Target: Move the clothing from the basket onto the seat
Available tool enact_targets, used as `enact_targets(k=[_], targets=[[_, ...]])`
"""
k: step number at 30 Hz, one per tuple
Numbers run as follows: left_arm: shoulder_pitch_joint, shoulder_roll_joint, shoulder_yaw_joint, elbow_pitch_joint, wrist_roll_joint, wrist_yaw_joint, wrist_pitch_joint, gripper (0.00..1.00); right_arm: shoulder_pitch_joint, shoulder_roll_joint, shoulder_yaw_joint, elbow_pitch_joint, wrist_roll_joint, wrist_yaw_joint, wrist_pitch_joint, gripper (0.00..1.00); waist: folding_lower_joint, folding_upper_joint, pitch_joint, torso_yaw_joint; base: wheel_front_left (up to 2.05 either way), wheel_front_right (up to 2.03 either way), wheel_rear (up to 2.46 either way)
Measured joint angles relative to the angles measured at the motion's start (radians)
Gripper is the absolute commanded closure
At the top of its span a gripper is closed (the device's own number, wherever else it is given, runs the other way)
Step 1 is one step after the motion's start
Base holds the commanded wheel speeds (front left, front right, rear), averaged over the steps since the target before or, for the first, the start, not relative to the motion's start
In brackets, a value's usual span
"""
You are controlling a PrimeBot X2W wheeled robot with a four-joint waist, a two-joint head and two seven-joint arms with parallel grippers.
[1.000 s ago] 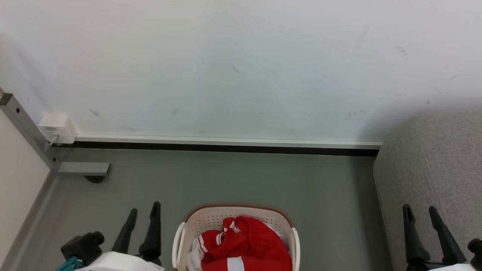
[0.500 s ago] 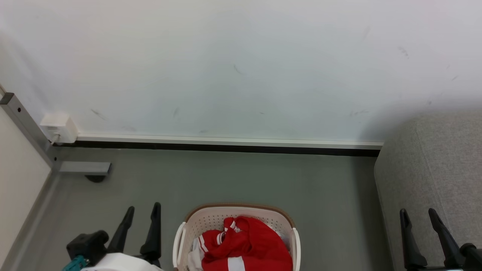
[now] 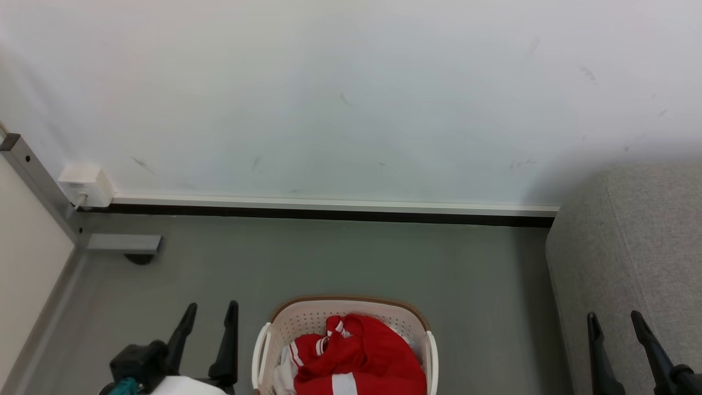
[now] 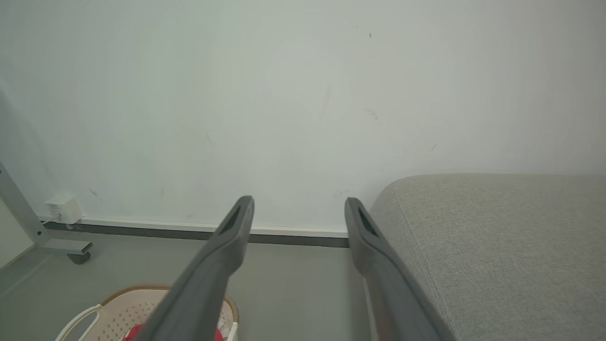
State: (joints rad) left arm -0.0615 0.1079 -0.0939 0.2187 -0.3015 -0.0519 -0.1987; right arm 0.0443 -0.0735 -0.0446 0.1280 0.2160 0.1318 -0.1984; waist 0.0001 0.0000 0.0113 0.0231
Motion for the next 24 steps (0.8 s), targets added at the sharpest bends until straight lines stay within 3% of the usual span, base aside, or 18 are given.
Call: enact_targets(k=[24], targets=[[0.001,-0.029,0.027,0.052,0.156,-0.040,-0.048,0.00,0.024,0.010,-0.020,0.028,-0.189,0.000,-0.049,0.00,-0.0001,0.0000,-0.001,0.012,0.00,0.00,0.00]])
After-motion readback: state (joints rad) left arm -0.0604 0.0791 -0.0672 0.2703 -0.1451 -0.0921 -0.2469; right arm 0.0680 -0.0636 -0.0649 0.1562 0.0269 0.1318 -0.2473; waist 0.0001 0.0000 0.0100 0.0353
